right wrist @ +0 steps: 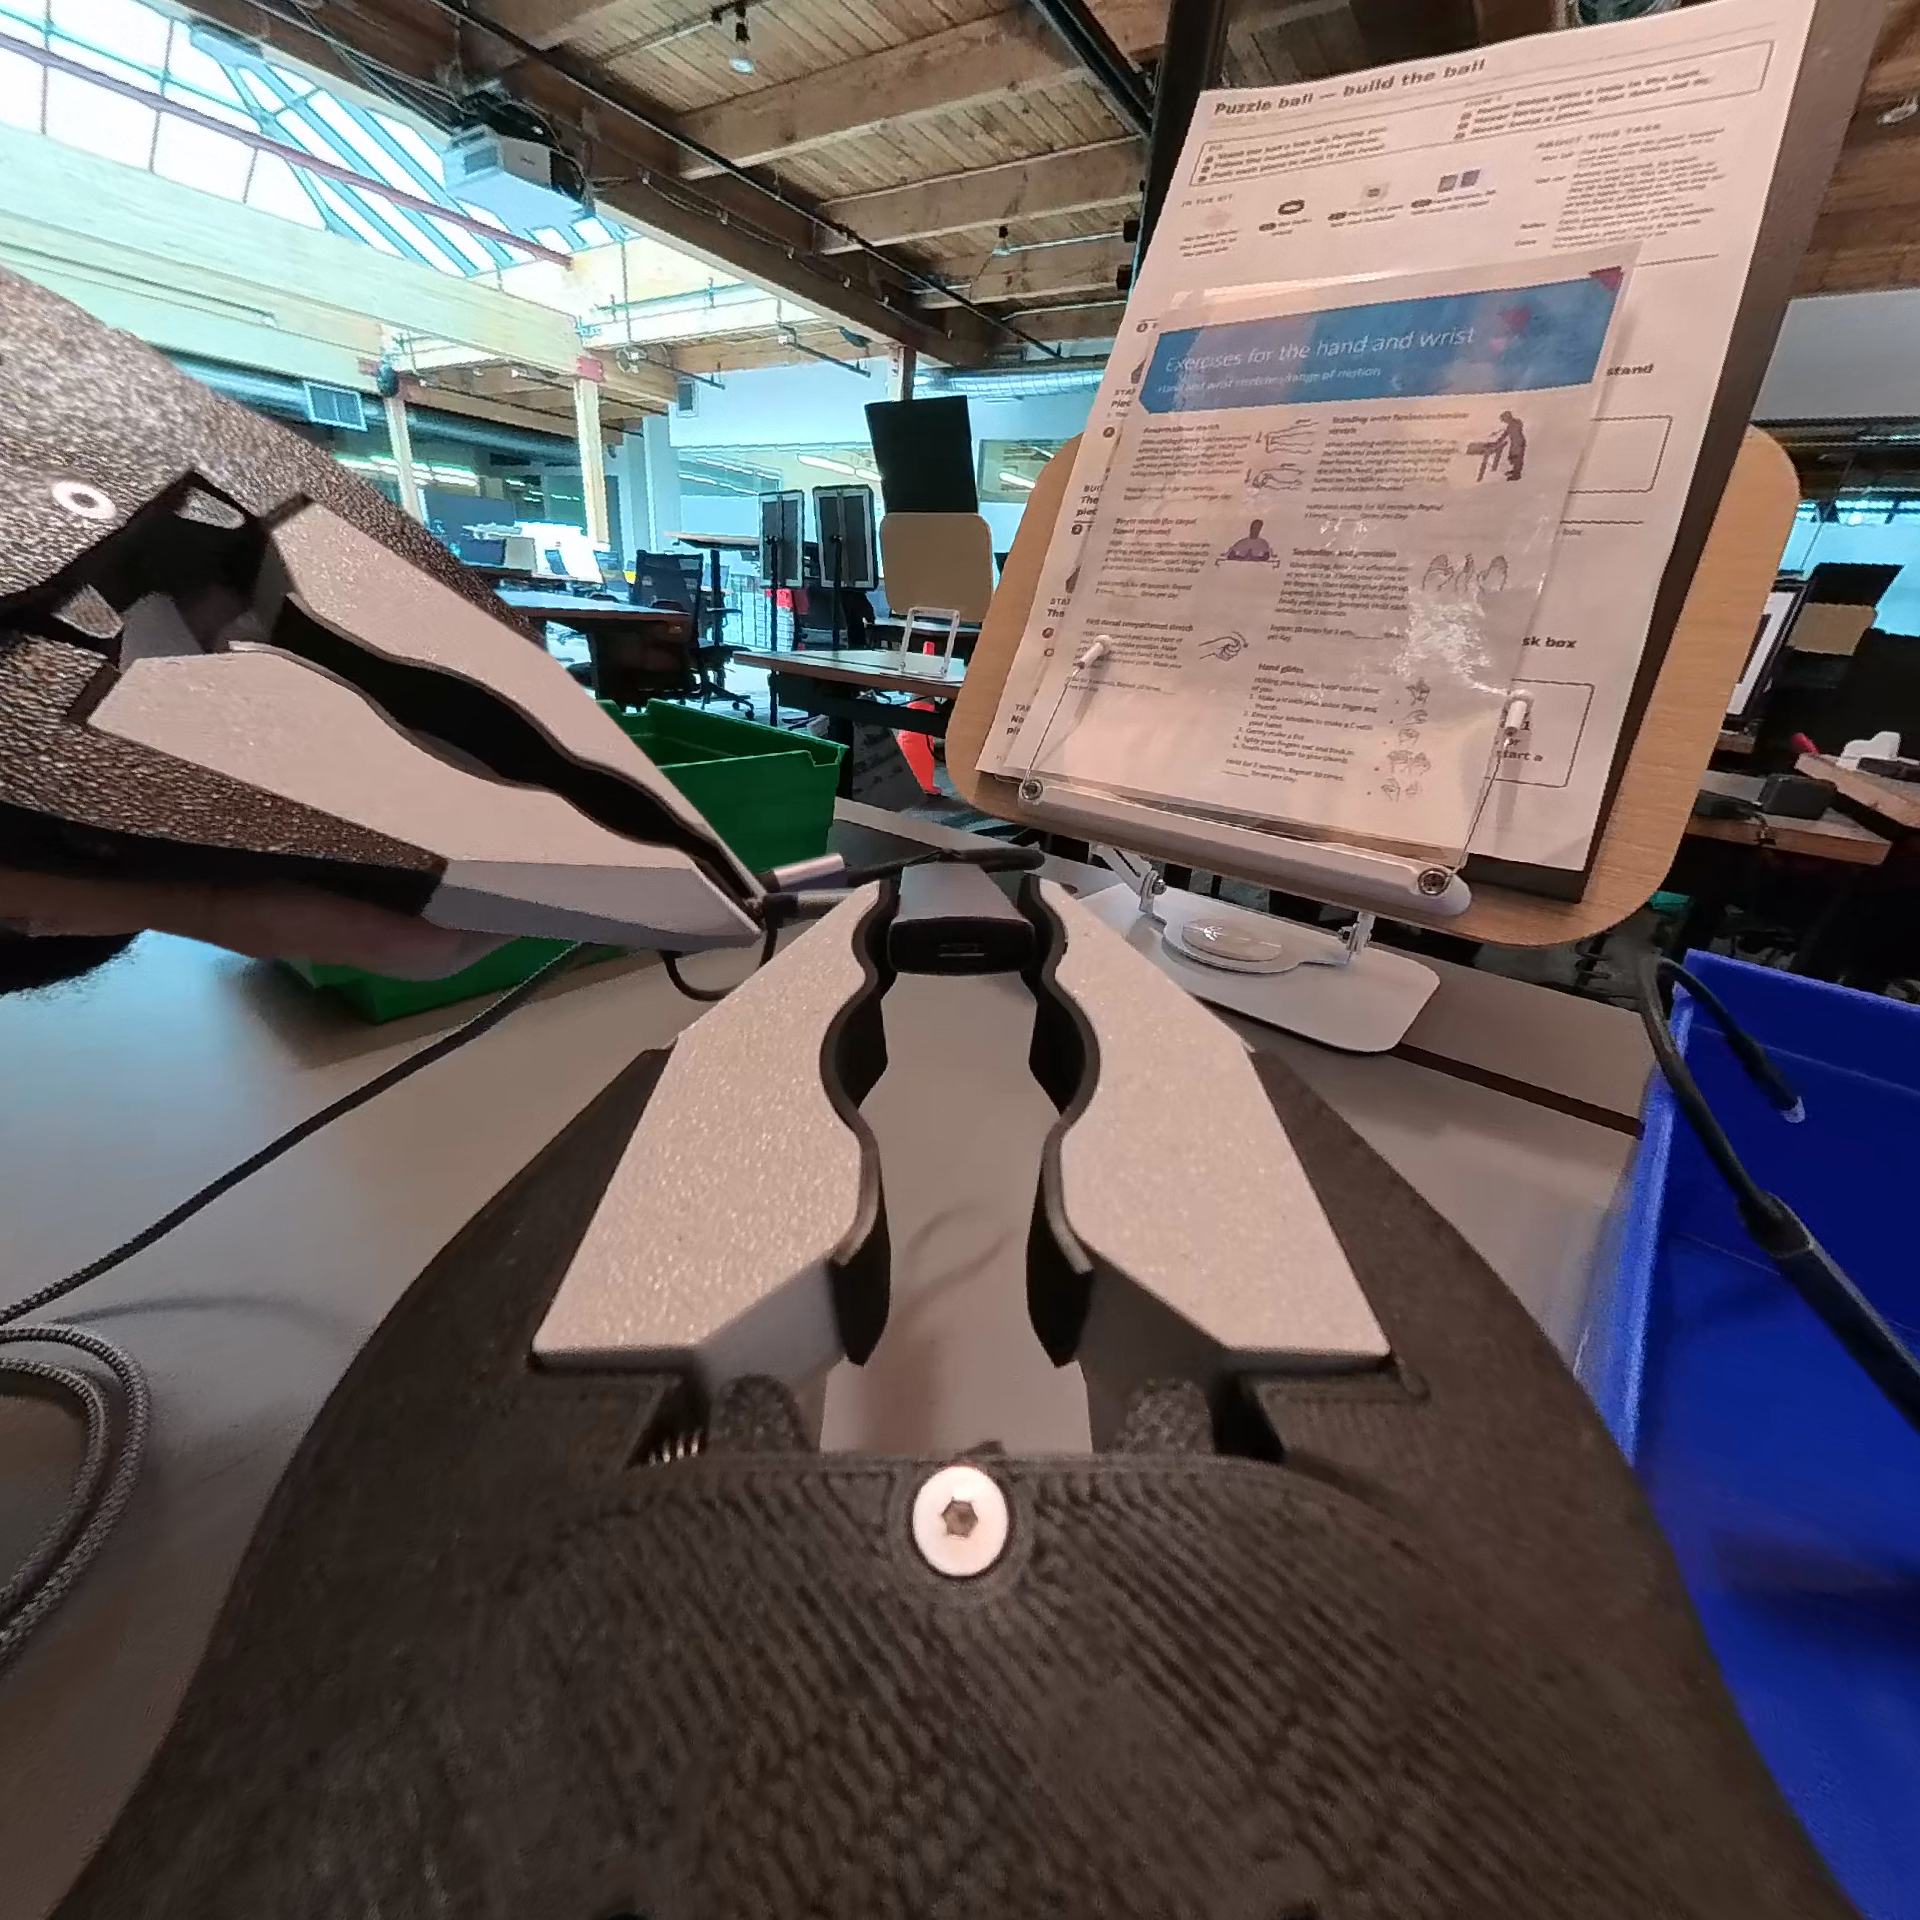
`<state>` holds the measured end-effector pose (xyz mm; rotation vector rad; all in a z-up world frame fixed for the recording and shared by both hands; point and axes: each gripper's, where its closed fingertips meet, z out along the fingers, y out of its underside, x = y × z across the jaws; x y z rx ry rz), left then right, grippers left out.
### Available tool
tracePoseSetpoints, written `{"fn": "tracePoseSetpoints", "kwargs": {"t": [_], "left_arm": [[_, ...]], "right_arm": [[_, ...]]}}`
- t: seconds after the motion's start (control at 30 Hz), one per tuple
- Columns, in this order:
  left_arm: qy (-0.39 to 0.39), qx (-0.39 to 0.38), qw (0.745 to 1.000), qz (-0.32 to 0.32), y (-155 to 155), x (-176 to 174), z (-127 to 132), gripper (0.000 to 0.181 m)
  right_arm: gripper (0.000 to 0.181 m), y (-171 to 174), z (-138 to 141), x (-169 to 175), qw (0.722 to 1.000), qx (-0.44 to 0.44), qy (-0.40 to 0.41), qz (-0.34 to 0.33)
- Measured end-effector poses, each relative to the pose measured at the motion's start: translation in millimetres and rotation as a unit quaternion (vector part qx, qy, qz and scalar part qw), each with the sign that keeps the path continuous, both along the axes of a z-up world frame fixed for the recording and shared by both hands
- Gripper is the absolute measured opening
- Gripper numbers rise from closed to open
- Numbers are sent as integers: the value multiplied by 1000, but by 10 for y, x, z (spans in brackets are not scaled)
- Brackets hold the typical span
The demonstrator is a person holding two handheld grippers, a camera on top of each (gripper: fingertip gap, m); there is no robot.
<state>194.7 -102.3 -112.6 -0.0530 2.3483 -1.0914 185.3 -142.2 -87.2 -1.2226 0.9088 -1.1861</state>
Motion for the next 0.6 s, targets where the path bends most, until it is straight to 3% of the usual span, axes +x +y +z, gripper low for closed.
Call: {"fn": "tracePoseSetpoints", "kwargs": {"t": [0.43, 0.6], "left_arm": [[-35, -7, 999, 2, 6, 60, -38, 0], [-15, -60, 998, 3, 0, 78, 7, 0]], "right_arm": [[23, 75, -106, 31, 999, 16, 28, 35], [23, 83, -118, 45, 999, 28, 30, 34]]}}
